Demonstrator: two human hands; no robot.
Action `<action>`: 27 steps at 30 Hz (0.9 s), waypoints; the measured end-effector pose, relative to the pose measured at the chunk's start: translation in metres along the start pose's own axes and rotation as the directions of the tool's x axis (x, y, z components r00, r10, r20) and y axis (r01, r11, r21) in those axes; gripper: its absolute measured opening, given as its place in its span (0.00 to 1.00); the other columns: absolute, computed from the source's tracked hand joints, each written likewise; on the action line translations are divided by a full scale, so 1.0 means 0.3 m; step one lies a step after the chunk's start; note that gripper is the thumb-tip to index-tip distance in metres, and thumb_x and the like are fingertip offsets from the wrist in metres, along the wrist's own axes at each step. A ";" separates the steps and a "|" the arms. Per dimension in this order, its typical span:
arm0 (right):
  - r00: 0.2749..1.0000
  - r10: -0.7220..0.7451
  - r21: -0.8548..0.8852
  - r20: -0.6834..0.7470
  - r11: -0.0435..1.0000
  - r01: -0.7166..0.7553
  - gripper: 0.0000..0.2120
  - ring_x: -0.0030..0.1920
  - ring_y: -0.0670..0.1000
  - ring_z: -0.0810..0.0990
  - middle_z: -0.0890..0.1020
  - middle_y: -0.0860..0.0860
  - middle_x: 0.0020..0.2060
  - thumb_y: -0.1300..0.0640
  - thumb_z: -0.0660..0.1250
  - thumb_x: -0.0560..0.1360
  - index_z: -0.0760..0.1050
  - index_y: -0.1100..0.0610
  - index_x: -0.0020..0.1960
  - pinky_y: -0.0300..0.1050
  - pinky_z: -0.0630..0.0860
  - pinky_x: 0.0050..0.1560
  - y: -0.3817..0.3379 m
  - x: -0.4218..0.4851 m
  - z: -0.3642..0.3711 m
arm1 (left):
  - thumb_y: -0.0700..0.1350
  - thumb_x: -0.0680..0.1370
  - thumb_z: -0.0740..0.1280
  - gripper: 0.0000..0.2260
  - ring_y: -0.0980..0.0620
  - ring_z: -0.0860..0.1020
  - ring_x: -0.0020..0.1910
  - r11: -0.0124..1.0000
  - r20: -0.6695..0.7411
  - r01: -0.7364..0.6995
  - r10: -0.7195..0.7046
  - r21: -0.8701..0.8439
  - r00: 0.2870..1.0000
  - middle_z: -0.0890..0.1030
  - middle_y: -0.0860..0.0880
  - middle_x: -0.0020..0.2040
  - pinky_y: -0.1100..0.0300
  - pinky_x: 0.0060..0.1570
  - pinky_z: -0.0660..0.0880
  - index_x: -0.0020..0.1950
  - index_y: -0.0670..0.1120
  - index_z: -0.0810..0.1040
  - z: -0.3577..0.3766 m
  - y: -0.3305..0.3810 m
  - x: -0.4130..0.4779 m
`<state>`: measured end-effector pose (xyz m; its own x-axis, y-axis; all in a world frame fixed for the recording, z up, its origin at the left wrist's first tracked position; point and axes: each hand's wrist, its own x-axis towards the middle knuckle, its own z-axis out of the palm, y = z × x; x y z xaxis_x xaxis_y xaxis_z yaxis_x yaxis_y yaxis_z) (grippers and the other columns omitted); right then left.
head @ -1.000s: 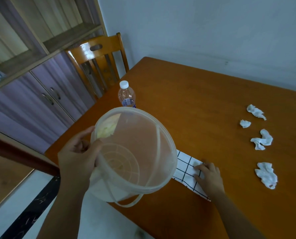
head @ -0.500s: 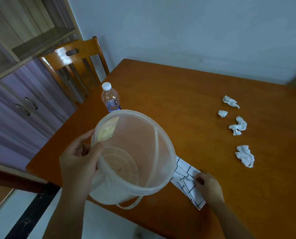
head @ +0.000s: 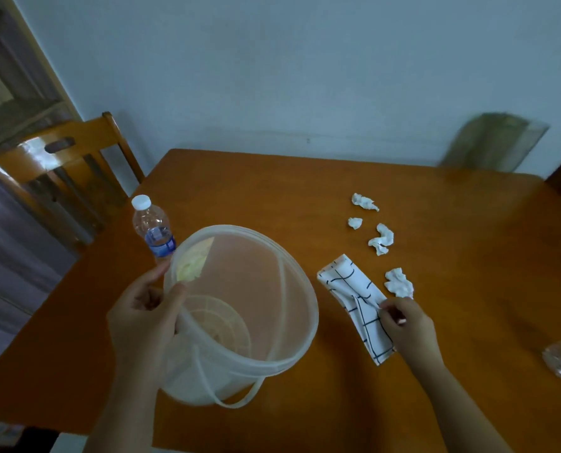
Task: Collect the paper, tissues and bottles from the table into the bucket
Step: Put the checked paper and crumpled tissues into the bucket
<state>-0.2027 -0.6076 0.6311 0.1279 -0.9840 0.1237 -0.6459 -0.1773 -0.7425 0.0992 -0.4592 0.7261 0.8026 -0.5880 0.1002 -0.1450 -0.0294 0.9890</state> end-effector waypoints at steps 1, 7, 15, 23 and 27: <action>0.999 -0.033 0.009 -0.035 0.999 0.033 0.06 0.39 0.51 0.77 0.78 0.51 0.40 0.67 0.68 0.70 0.77 0.56 0.41 0.45 0.74 0.41 -0.027 0.016 -0.028 | 0.42 0.68 0.72 0.17 0.59 0.71 0.26 1.000 0.014 -0.013 0.013 0.002 1.000 0.75 0.54 0.28 0.63 0.24 0.72 0.43 0.66 0.78 0.014 0.003 0.005; 0.956 -0.224 0.035 -0.192 0.972 0.234 0.08 0.37 0.45 0.75 0.75 0.45 0.36 0.68 0.68 0.69 0.76 0.55 0.40 0.32 0.70 0.36 -0.215 0.111 -0.183 | 0.42 0.68 0.71 0.16 0.57 0.68 0.24 0.999 0.067 -0.049 0.050 -0.016 0.997 0.73 0.48 0.29 0.61 0.24 0.67 0.47 0.63 0.78 0.110 0.046 0.033; 0.874 -0.427 0.030 -0.232 0.895 0.445 0.09 0.37 0.45 0.76 0.77 0.50 0.37 0.67 0.68 0.69 0.76 0.53 0.39 0.30 0.71 0.37 -0.418 0.151 -0.316 | 0.40 0.69 0.70 0.17 0.53 0.67 0.26 0.989 0.096 -0.109 0.118 -0.096 0.988 0.70 0.51 0.27 0.57 0.26 0.66 0.53 0.57 0.77 0.253 0.122 0.066; 0.895 -0.442 0.032 -0.065 0.895 0.445 0.08 0.36 0.47 0.75 0.73 0.41 0.35 0.66 0.68 0.69 0.78 0.53 0.39 0.35 0.71 0.37 -0.445 0.132 -0.306 | 0.38 0.69 0.70 0.16 0.51 0.67 0.27 0.976 0.160 -0.193 0.207 -0.100 0.965 0.70 0.44 0.29 0.59 0.25 0.66 0.53 0.54 0.77 0.335 0.193 0.046; 0.878 -0.478 -0.004 -0.006 0.878 0.478 0.05 0.36 0.46 0.75 0.73 0.42 0.37 0.65 0.68 0.70 0.79 0.56 0.42 0.39 0.73 0.38 -0.438 0.127 -0.280 | 0.40 0.69 0.71 0.15 0.53 0.67 0.27 0.977 0.192 -0.189 0.205 -0.099 0.960 0.70 0.46 0.29 0.63 0.23 0.65 0.52 0.54 0.77 0.355 0.211 0.030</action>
<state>-0.1760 -0.6231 0.7888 0.4164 -0.7796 0.4678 -0.5093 -0.6262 -0.5903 0.0357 -0.5526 0.7780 0.6296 -0.7253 0.2784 -0.2362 0.1627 0.9580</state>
